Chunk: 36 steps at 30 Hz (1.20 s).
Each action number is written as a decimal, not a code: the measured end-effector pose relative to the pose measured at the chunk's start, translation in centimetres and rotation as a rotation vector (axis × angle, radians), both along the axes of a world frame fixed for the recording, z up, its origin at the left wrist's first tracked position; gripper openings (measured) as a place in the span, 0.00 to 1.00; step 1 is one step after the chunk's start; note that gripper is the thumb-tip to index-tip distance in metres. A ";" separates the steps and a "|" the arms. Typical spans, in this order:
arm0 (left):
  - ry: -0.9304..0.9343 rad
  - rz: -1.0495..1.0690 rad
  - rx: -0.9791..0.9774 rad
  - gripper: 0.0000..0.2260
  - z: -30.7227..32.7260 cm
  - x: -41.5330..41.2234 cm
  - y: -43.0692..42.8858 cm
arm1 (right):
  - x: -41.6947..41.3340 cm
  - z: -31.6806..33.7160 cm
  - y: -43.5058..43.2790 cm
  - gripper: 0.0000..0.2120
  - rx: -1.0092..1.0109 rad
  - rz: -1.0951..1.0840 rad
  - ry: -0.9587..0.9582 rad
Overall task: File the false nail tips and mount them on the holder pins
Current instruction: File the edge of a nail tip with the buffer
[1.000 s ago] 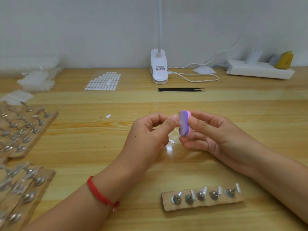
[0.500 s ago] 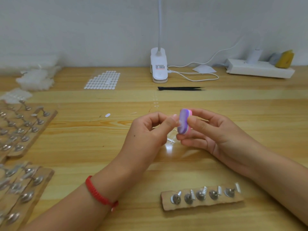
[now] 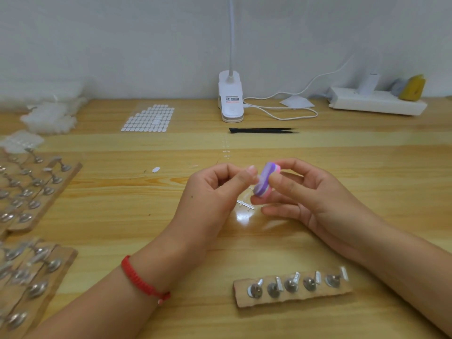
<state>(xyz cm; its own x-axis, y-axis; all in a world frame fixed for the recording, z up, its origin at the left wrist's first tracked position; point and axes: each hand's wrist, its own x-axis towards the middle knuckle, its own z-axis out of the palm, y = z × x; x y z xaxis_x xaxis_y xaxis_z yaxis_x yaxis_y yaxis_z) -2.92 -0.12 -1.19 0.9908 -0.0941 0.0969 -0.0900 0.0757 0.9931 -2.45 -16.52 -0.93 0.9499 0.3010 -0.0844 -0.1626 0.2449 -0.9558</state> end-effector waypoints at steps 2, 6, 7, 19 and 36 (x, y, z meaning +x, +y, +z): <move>-0.005 -0.005 -0.005 0.10 0.0 0.0 0.0 | 0.1 0.1 -0.1 0.13 0.025 0.007 0.020; -0.032 -0.004 0.025 0.09 0.0 0.0 -0.1 | 0.0 0.1 -0.2 0.13 -0.023 0.077 -0.002; -0.032 -0.005 0.032 0.09 0.0 -0.1 -0.1 | 0.0 0.1 -0.2 0.13 -0.004 0.052 -0.005; 0.017 -0.009 -0.021 0.09 -0.2 0.0 0.1 | 0.1 -0.1 -0.2 0.12 -0.003 0.093 -0.006; -0.016 -0.031 0.038 0.10 -0.3 -0.1 0.1 | 0.5 -0.3 -0.4 0.14 0.035 0.058 0.006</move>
